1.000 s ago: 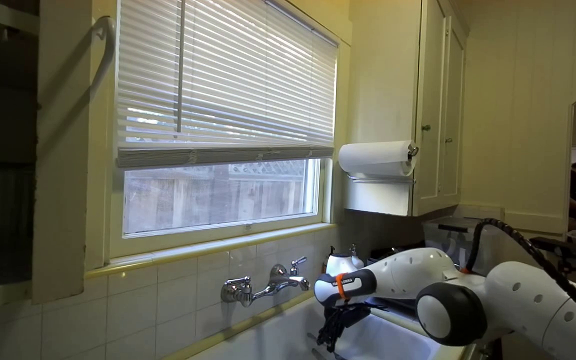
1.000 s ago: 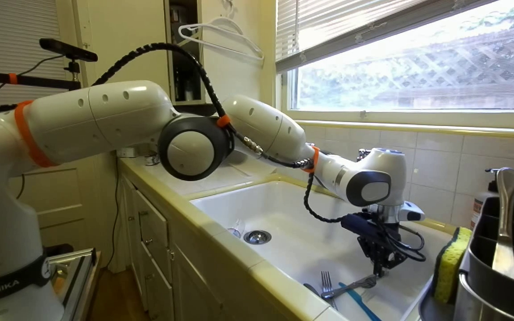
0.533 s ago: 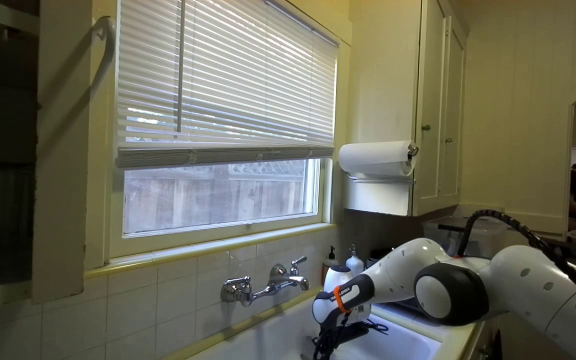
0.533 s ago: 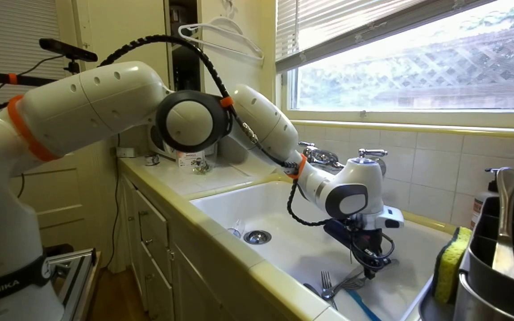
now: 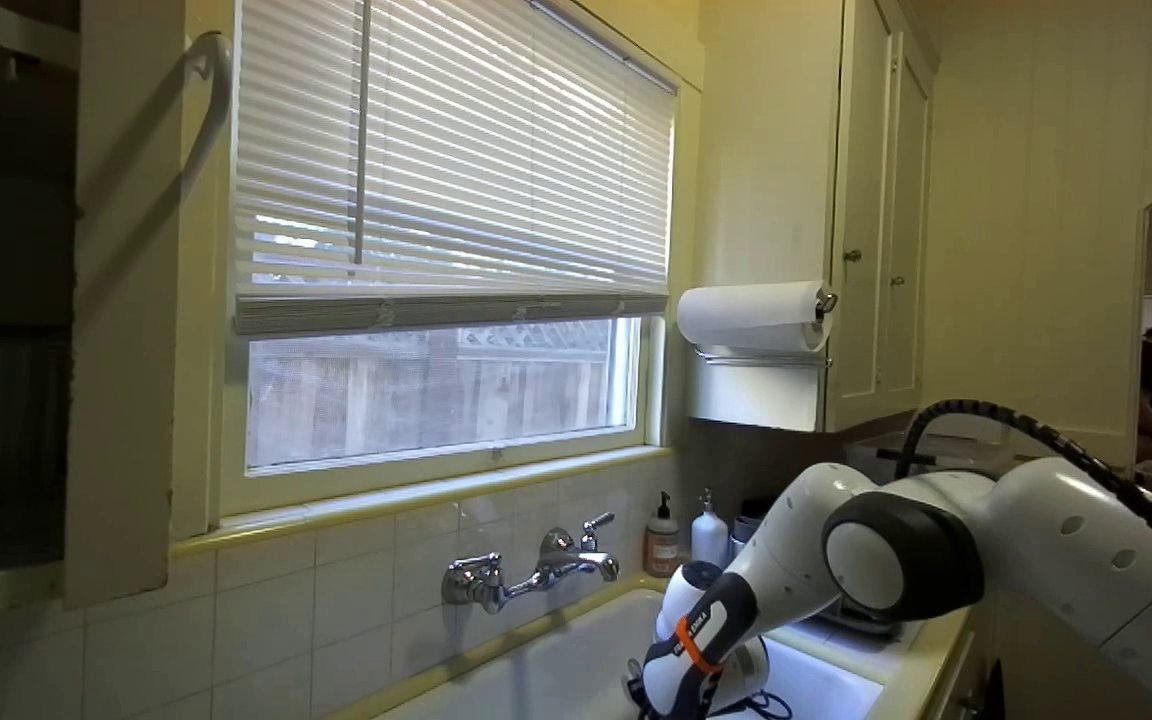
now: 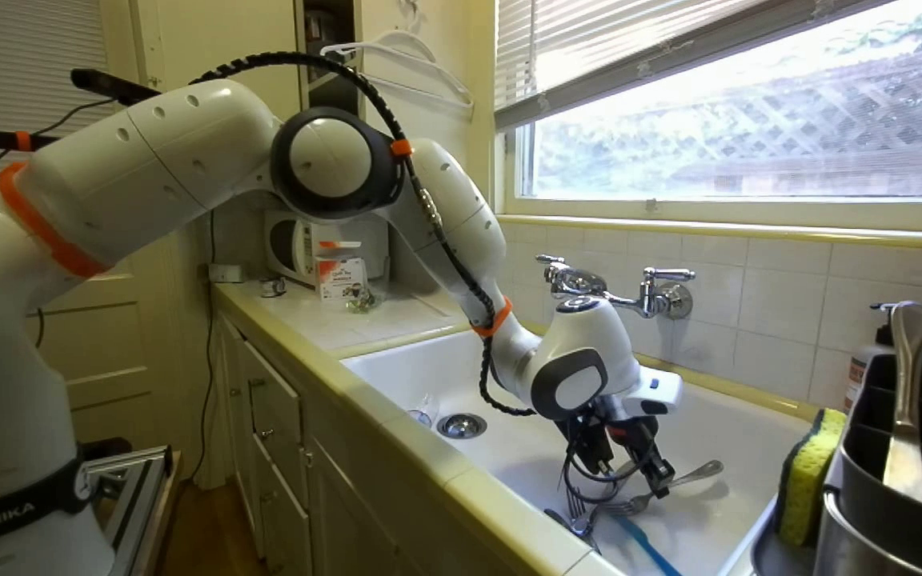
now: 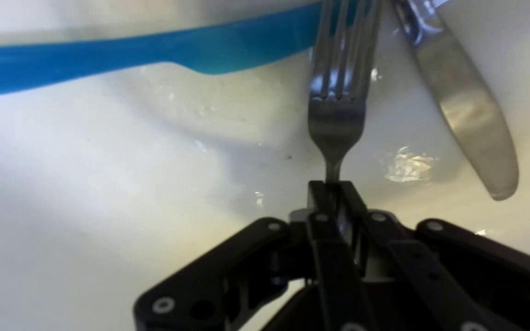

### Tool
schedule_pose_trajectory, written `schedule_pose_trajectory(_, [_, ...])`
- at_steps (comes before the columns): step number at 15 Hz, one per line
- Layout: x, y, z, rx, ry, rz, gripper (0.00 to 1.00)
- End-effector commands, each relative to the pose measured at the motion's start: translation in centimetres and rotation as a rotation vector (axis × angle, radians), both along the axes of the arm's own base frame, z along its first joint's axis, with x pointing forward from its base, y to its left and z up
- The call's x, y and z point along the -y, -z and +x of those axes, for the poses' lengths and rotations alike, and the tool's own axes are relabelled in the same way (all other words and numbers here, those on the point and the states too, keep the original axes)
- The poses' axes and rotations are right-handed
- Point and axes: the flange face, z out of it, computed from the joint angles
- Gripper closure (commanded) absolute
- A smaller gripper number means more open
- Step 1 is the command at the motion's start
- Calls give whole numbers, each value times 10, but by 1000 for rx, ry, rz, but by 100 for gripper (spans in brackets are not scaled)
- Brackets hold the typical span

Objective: Put the silver fork from the sink on the dishrack.

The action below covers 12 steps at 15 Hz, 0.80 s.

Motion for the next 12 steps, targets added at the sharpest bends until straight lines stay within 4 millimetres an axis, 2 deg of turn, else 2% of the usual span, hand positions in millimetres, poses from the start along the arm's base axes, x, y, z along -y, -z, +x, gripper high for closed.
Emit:
schedule_pose_trajectory(1, [4,-22,-45,65,115,-42,98])
schedule_pose_trajectory(5, [14,-55,-89,231,202,-142,98])
schedule_pose_trajectory(7, [12,-72,-116,293,226,-178,98])
schedule_pose_trajectory(12, [-8,-119,-184,405,293,-212,98])
